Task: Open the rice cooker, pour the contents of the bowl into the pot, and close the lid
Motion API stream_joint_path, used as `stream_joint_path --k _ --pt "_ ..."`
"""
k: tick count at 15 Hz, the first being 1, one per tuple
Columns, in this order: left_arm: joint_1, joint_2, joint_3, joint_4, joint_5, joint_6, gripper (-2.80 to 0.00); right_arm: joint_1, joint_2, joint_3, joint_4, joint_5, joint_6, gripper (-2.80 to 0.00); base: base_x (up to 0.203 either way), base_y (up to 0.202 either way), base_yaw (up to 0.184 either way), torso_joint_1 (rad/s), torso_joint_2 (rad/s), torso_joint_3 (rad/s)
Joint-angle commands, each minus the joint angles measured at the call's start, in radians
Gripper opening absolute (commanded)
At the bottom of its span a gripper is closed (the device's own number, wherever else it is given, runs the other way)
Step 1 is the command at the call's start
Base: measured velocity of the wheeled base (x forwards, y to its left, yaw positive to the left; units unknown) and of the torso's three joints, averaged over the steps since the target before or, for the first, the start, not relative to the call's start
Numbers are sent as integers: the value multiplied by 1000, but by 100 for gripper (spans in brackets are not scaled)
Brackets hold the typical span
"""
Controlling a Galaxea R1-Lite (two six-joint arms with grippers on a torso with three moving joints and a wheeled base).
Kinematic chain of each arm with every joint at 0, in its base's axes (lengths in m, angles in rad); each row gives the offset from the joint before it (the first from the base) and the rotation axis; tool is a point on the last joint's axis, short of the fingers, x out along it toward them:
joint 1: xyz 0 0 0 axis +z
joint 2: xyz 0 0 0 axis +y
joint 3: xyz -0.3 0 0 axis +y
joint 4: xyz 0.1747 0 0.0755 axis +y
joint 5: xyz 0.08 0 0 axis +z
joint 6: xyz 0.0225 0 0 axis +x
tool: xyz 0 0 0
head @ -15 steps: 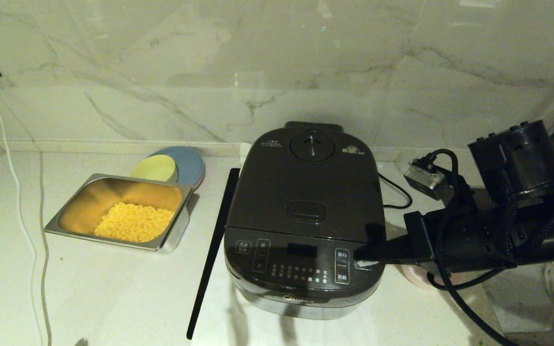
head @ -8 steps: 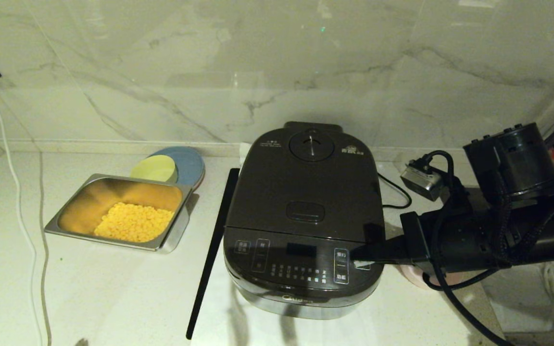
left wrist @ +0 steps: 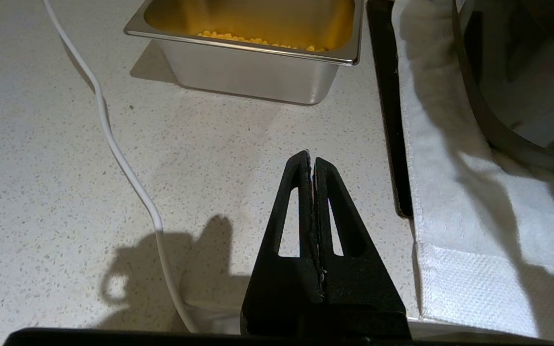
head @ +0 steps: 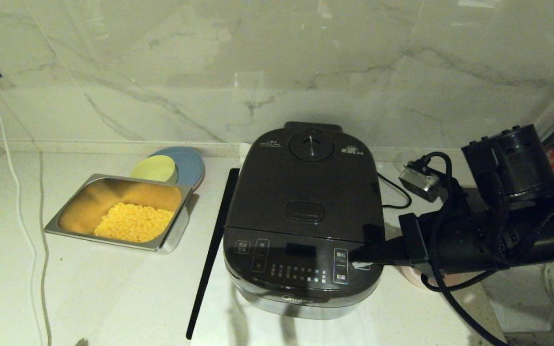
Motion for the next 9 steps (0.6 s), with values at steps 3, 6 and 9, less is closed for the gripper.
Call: stream_joint_path --k 3,6,9 --pt "0 -1 9 -1 0 -1 -280 1 2 -3 4 1 5 -280 0 0 0 0 0 0" --pt "0 -1 9 -1 0 -1 -280 0 -16 -7 4 0 6 -280 0 0 0 0 0 0" --pt "0 -1 9 -1 0 0 -280 0 -56 -8 6 1 8 -280 0 0 0 0 0 0"
